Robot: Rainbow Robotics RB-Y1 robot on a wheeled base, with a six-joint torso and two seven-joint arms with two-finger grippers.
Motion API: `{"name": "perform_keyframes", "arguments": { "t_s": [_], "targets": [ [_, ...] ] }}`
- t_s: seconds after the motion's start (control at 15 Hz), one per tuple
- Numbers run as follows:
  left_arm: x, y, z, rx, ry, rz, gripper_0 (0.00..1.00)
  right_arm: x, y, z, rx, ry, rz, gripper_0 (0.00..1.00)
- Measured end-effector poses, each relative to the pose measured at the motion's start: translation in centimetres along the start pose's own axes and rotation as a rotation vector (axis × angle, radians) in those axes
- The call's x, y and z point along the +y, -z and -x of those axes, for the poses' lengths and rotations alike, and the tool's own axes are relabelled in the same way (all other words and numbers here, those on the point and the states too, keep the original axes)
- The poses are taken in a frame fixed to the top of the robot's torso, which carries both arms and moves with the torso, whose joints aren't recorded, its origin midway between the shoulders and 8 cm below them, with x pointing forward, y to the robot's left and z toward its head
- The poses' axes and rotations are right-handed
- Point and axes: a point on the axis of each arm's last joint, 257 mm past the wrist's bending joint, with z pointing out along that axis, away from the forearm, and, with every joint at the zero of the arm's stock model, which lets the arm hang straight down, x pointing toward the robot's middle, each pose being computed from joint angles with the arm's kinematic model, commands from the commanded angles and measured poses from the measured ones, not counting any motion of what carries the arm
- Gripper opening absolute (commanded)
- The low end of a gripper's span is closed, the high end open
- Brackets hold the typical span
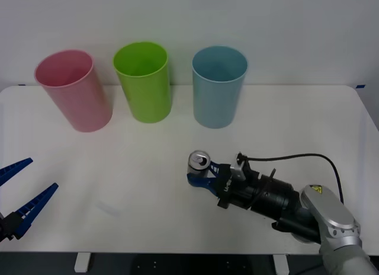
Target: Grasp the object on the table and drop it into the matching bin: aluminum can to the light blue bin, PET bottle to the pink bin.
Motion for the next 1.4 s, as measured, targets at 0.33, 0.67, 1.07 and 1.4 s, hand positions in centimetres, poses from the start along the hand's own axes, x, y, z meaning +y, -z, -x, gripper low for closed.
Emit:
{"name": "perform_keyframes", "arguments": {
  "t_s": [0.33, 0.67, 1.07, 1.4],
  "targets": [
    [0.0, 0.0, 0.0, 0.0, 0.0, 0.0, 1.0, -2.2, 1.3, 4.0, -0.039, -0.038, -0.033, 0.0],
    [0.0, 0.0, 0.0, 0.0, 0.0, 0.0, 1.0, -4.3, 2.8, 7.9, -0.066, -0.072, -0.056, 0.0],
    [0.0, 0.0, 0.0, 0.0, 0.0, 0.0, 1.0, -6.3, 4.1, 12.3, -0.104, -0.1, -0.088, 0.0],
    [0.0, 0.0, 0.0, 0.0, 0.0, 0.0, 1.0, -7.7, 4.3, 16.4, -0.124, -0.097, -0.108, 0.0]
  ]
}}
